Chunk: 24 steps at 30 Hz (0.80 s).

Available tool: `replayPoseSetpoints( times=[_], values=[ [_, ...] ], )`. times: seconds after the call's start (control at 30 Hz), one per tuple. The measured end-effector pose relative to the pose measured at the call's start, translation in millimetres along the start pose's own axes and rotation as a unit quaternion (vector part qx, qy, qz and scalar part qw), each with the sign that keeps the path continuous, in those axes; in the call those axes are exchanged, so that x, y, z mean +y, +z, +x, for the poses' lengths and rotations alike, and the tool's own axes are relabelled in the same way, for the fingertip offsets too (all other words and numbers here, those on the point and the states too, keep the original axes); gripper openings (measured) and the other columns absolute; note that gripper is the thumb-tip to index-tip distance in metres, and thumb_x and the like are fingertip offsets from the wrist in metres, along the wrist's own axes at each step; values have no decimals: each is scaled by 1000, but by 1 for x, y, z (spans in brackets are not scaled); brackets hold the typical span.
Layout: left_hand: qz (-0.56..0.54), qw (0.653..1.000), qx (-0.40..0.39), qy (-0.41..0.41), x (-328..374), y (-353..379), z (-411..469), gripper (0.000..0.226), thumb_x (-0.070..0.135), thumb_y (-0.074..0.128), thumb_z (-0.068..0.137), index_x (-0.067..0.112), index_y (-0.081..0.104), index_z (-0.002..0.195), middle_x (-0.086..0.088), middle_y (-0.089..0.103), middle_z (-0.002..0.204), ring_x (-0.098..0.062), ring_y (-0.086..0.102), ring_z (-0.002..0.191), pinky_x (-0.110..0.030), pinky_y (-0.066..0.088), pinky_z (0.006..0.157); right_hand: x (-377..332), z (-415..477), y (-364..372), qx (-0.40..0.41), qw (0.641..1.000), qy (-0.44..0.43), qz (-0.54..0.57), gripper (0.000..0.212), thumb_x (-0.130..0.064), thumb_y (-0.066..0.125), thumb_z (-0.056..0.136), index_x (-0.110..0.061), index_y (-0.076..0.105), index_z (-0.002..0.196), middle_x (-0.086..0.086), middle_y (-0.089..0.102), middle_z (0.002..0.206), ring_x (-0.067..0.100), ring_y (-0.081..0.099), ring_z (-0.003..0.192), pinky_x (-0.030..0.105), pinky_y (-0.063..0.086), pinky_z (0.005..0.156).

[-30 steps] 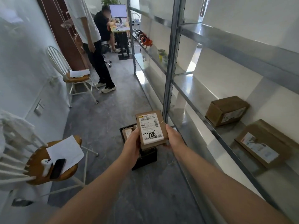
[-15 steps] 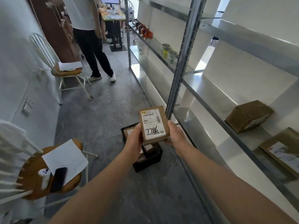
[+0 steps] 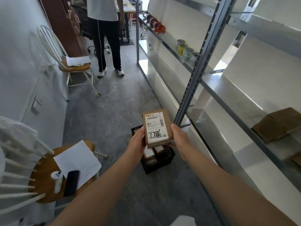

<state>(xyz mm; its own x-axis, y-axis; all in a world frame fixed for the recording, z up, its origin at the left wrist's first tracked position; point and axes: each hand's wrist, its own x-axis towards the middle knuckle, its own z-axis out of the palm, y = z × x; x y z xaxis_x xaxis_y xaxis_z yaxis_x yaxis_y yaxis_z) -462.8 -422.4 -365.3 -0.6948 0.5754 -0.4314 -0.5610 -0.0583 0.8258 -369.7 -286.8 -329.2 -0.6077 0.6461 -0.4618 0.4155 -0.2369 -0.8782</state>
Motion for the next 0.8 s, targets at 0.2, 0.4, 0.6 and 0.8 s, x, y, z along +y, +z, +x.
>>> replayPoseSetpoints(
  times=[0.2,0.4,0.6,0.8],
  values=[
    [-15,999,44,-19,16,0,16,29,33,45,102,16,66,113,-2,77,101,-16,74,89,-25,57,65,-13,28,8,-32,999,-20,-7,29,-45,42,100,-35,69,101,-7,76,91,11,70,89,31,55,74],
    [-34,997,64,4,26,13,37,31,33,42,103,16,66,114,-5,76,104,-16,74,90,-22,56,59,-28,58,3,-70,997,-32,11,22,-44,43,100,-44,65,96,-15,74,80,1,70,74,25,51,63],
    [-11,996,91,7,33,41,63,30,29,42,104,16,63,120,-3,75,109,-15,72,95,-20,55,64,-43,103,-16,-110,994,-23,10,32,-45,40,100,-31,67,109,-3,76,90,14,73,82,36,59,73],
    [14,994,110,16,41,74,92,27,27,47,102,14,63,119,-5,74,110,-16,73,93,-21,56,63,-54,142,-31,-113,991,7,76,30,-40,43,98,-32,70,106,3,76,99,21,72,91,41,59,79]
  ],
)
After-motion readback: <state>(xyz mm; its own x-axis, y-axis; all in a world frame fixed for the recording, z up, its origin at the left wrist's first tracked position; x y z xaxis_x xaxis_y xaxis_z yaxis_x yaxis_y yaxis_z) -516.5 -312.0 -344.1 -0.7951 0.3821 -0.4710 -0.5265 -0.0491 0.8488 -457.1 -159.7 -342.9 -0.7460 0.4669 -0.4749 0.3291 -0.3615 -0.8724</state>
